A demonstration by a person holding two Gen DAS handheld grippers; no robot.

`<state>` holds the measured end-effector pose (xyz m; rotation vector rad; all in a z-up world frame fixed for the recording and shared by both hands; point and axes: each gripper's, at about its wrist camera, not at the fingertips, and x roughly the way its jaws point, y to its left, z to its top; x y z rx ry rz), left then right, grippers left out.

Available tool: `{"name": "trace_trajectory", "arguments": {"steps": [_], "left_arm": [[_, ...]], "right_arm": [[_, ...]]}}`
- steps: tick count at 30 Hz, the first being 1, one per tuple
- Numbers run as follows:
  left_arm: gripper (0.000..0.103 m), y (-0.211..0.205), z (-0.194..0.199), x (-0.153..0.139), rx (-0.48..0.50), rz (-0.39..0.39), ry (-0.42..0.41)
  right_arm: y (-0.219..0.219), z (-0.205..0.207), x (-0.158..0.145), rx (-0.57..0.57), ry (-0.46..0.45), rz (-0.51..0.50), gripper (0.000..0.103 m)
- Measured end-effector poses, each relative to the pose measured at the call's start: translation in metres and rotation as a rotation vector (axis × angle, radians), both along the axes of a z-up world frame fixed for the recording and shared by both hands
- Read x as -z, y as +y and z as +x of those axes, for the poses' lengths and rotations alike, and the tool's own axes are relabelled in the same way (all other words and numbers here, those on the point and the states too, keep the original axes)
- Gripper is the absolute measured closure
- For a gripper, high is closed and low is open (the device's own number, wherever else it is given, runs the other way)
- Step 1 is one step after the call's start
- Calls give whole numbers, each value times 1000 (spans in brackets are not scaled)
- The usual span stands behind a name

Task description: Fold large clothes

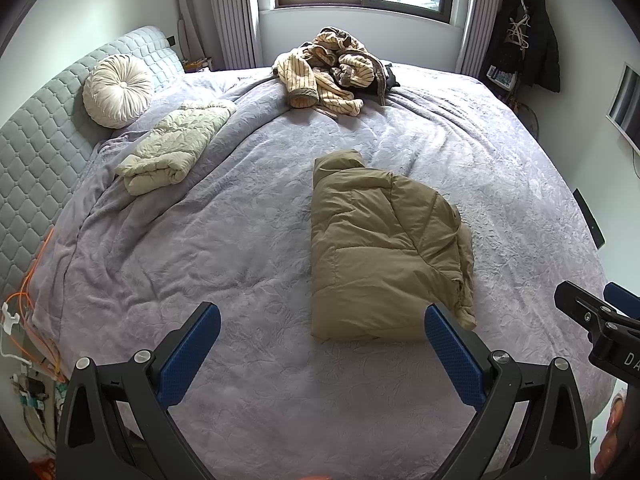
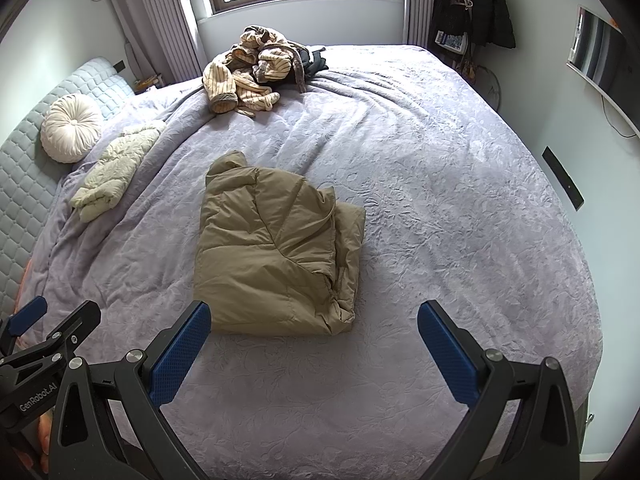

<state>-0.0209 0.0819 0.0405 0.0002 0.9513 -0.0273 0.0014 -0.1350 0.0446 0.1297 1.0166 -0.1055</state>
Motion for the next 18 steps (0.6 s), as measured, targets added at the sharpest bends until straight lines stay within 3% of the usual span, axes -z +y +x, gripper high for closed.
{"name": "trace_trajectory", "arguments": {"steps": [18], "left_arm": [[1,2,5,2,17,6,-20]], "right_arm": [[-1,1,0,-2,3,2,0]]}}
